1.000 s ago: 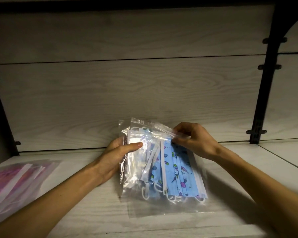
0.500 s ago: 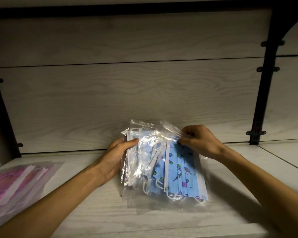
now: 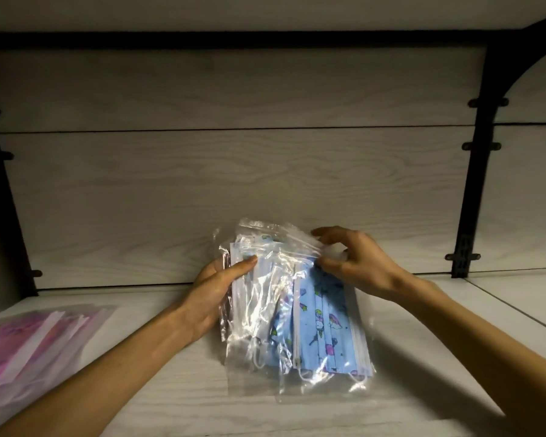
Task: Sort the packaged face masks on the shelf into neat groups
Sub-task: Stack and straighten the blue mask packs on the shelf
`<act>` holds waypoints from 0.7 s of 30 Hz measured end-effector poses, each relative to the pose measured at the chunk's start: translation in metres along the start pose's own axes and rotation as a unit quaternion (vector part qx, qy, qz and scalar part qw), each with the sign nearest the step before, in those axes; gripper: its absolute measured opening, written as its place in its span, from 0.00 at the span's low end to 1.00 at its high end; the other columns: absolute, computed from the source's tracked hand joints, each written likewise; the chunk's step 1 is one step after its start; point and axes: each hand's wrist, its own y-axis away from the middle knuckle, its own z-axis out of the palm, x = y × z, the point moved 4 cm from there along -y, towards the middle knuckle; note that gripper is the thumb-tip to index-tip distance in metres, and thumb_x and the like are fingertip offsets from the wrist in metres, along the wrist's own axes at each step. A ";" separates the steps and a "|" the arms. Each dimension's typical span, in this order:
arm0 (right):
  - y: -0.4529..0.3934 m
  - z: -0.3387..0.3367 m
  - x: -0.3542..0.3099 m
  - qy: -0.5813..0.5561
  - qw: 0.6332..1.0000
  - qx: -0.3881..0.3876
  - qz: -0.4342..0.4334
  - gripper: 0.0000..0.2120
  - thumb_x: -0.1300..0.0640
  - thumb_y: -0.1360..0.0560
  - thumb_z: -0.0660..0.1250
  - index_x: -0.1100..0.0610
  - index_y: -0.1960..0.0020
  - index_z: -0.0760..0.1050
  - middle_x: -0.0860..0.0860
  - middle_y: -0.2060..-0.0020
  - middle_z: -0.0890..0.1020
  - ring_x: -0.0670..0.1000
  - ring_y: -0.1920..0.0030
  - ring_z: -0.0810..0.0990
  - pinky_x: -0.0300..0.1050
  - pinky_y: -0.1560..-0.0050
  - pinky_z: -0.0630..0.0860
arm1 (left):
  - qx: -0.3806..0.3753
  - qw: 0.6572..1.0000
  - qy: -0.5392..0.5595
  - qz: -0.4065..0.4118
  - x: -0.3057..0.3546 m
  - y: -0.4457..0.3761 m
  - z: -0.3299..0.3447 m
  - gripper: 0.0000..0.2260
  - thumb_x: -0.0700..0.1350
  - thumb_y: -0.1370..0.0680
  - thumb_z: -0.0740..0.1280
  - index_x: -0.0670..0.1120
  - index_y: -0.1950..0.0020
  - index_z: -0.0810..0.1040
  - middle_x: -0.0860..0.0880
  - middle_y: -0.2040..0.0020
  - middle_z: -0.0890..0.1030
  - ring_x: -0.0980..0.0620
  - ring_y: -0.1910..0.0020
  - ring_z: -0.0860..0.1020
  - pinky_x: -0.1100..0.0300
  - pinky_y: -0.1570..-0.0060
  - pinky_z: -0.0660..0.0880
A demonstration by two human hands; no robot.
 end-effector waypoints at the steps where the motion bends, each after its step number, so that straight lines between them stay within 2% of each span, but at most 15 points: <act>1: -0.001 0.001 0.000 -0.011 1.000 0.001 0.009 0.14 0.58 0.27 0.73 0.54 0.41 0.82 0.45 0.38 0.82 0.47 0.44 0.81 0.49 0.42 0.78 | 0.005 1.000 0.003 0.002 0.001 0.001 0.000 0.23 0.54 0.29 0.77 0.52 0.37 0.76 0.59 0.43 0.85 0.56 0.39 0.79 0.55 0.32 0.70; 3: -0.001 0.001 0.004 -0.038 0.999 0.015 0.028 0.09 0.58 0.27 0.74 0.53 0.47 0.82 0.46 0.50 0.86 0.48 0.51 0.83 0.53 0.48 0.80 | 0.008 1.000 0.000 0.007 0.002 0.001 0.002 0.11 0.49 0.26 0.75 0.51 0.46 0.79 0.58 0.51 0.87 0.60 0.51 0.84 0.66 0.50 0.78; 4: -0.001 0.002 0.007 -0.043 0.998 0.022 0.033 0.07 0.58 0.28 0.74 0.52 0.50 0.82 0.46 0.54 0.86 0.48 0.53 0.83 0.53 0.50 0.80 | 0.007 1.000 -0.008 0.009 0.003 0.003 0.003 0.09 0.47 0.24 0.74 0.51 0.47 0.79 0.59 0.53 0.87 0.64 0.55 0.84 0.70 0.57 0.78; 5: 0.000 0.003 0.009 -0.044 0.998 0.024 0.035 0.06 0.58 0.28 0.74 0.52 0.51 0.82 0.46 0.56 0.85 0.47 0.54 0.83 0.53 0.50 0.80 | 0.007 1.000 -0.017 0.006 0.005 0.005 0.006 0.09 0.47 0.24 0.74 0.50 0.46 0.79 0.61 0.55 0.87 0.67 0.57 0.83 0.70 0.56 0.78; 6: 0.000 0.004 0.011 -0.048 0.998 0.022 0.037 0.06 0.58 0.28 0.74 0.52 0.51 0.81 0.46 0.56 0.85 0.46 0.54 0.83 0.53 0.50 0.80 | 0.003 1.000 -0.022 0.003 0.005 0.005 0.006 0.11 0.48 0.25 0.74 0.50 0.44 0.79 0.61 0.53 0.87 0.67 0.55 0.83 0.67 0.50 0.77; 8: 0.000 0.005 0.012 -0.058 0.997 0.016 0.038 0.08 0.58 0.28 0.74 0.51 0.49 0.81 0.46 0.55 0.85 0.47 0.53 0.83 0.52 0.50 0.80 | 0.001 1.000 -0.025 0.000 0.005 0.005 0.004 0.16 0.50 0.27 0.75 0.50 0.40 0.80 0.56 0.46 0.87 0.60 0.46 0.84 0.58 0.37 0.74; 11: -0.001 0.004 0.014 -0.061 0.998 0.006 0.028 0.14 0.60 0.28 0.75 0.51 0.44 0.80 0.45 0.52 0.84 0.46 0.52 0.82 0.45 0.50 0.78 | -0.015 1.000 -0.012 -0.004 0.005 0.006 0.004 0.25 0.56 0.29 0.77 0.51 0.34 0.77 0.55 0.40 0.84 0.57 0.39 0.80 0.58 0.34 0.72; 13: -0.002 0.002 0.014 -0.051 0.998 0.001 0.025 0.10 0.59 0.28 0.74 0.49 0.49 0.82 0.44 0.56 0.85 0.42 0.55 0.81 0.42 0.53 0.76 | -0.023 0.999 -0.015 -0.031 0.003 0.006 0.004 0.31 0.59 0.29 0.76 0.48 0.30 0.75 0.52 0.36 0.81 0.54 0.36 0.77 0.52 0.28 0.67; 14: -0.002 0.000 0.016 -0.044 0.999 0.005 0.028 0.07 0.59 0.28 0.74 0.50 0.53 0.83 0.45 0.58 0.85 0.44 0.56 0.81 0.45 0.54 0.77 | -0.033 0.998 -0.012 -0.044 0.002 0.005 0.004 0.28 0.58 0.28 0.74 0.46 0.32 0.78 0.49 0.39 0.82 0.51 0.39 0.78 0.50 0.31 0.69; 15: -0.003 -0.002 0.018 -0.038 0.999 0.011 0.033 0.04 0.59 0.29 0.74 0.52 0.55 0.83 0.47 0.60 0.85 0.48 0.57 0.82 0.49 0.53 0.77 | -0.040 0.998 -0.006 -0.052 0.002 0.005 0.004 0.24 0.56 0.28 0.72 0.43 0.38 0.81 0.46 0.47 0.84 0.49 0.48 0.80 0.50 0.39 0.74; 17: -0.003 -0.006 0.022 -0.032 0.998 0.019 0.048 0.02 0.59 0.29 0.74 0.54 0.57 0.83 0.51 0.61 0.85 0.54 0.57 0.82 0.53 0.54 0.77 | -0.036 0.998 0.018 -0.057 0.003 0.004 0.003 0.16 0.52 0.28 0.70 0.42 0.47 0.82 0.45 0.62 0.80 0.48 0.63 0.77 0.54 0.57 0.75; 19: -0.002 -0.009 0.025 -0.037 0.997 0.018 0.059 0.02 0.59 0.28 0.74 0.53 0.57 0.82 0.49 0.63 0.84 0.51 0.60 0.81 0.49 0.58 0.76 | -0.020 0.999 0.008 -0.046 0.002 0.004 0.002 0.16 0.51 0.29 0.70 0.43 0.46 0.81 0.46 0.61 0.80 0.49 0.65 0.79 0.57 0.59 0.74; 20: -0.002 -0.010 0.026 -0.041 0.997 0.018 0.060 0.02 0.58 0.27 0.73 0.52 0.57 0.82 0.47 0.63 0.83 0.49 0.60 0.80 0.47 0.59 0.75 | -0.010 0.999 -0.011 -0.034 0.002 0.002 0.002 0.17 0.51 0.28 0.71 0.44 0.43 0.80 0.48 0.57 0.81 0.52 0.63 0.82 0.59 0.58 0.73; 21: -0.001 -0.012 0.026 -0.042 0.997 0.021 0.057 0.02 0.57 0.27 0.73 0.51 0.55 0.83 0.46 0.62 0.84 0.48 0.60 0.80 0.45 0.58 0.75 | 0.004 0.999 -0.028 -0.028 0.002 0.002 0.002 0.18 0.51 0.27 0.71 0.45 0.40 0.79 0.52 0.53 0.82 0.61 0.62 0.83 0.62 0.58 0.71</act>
